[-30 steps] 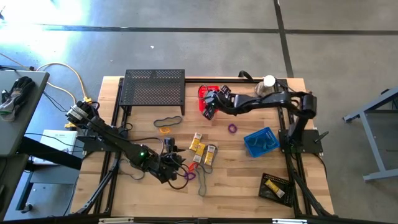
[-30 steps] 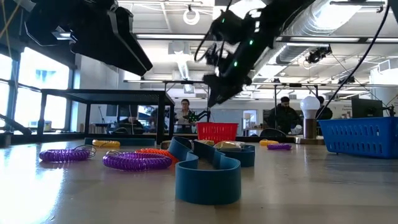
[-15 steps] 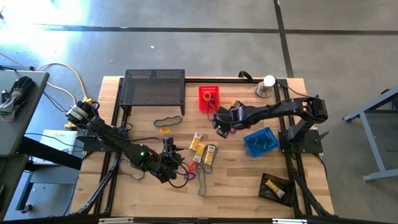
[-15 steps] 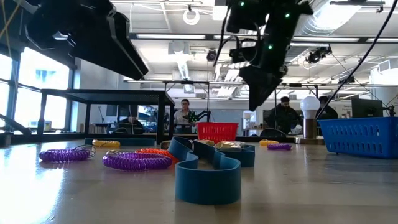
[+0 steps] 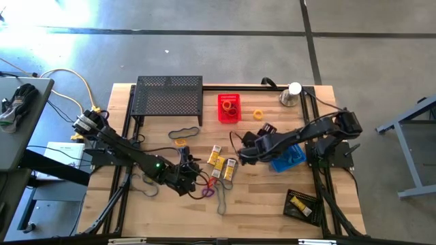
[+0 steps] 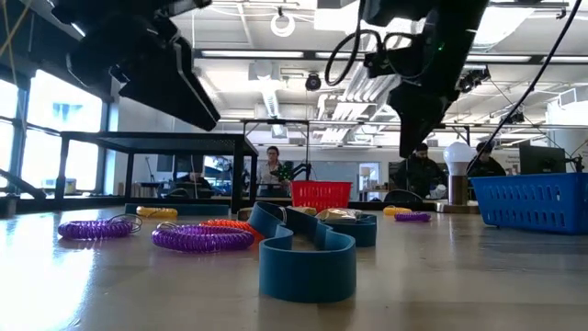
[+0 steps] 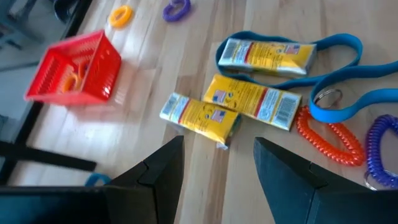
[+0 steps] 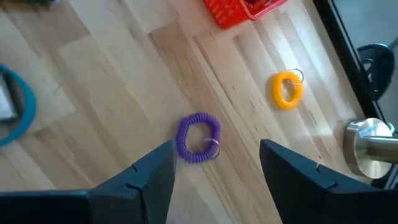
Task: Pick & Place Office Desk Supplies
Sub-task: Put the crayon box into the black bin
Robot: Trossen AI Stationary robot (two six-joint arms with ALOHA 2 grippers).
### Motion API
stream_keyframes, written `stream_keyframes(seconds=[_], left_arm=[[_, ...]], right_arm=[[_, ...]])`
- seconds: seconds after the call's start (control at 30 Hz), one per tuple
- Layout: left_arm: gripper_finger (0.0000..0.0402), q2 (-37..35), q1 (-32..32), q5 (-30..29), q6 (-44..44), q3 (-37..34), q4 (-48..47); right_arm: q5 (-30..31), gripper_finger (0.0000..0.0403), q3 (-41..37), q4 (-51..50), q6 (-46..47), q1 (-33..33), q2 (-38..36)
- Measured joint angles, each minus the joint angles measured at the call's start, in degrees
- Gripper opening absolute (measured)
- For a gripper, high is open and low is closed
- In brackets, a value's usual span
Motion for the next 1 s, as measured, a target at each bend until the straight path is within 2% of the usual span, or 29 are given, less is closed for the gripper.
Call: stream_keyframes(seconds=[0.2,0.33,0.5,0.63,0.8,1.0], left_arm=[[0.0184,0.0,0.57,-0.15,-5.99,-2.3,1.42],[0.019,0.0,0.57,-0.53,-6.93,-5.34,6.3],[0.0234,0.0,0.84,-1.33,-6.75,-8.24,11.96],[0.0275,0.02,0.94,-2.78,-8.58,-10.42,20.36],[0.0291,0.23,0.92,-3.93,-10.15,-12.59,25.92],[0.0292,7.92,1.25,-8.02,-13.9,-13.57,32.66]], right_arm=[[0.64,0.022,0.0,-1.13,4.32,4.83,0.0],[2.34,0.022,0.0,-1.09,7.25,8.15,0.0],[6.1,0.022,0.0,-1.07,9.33,11.85,0.0],[10.52,0.022,0.0,-0.91,10.0,13.78,0.0],[14.14,0.022,0.0,-0.01,10.02,15.53,0.0],[14.0,0.022,0.0,0.79,9.94,17.63,0.0]])
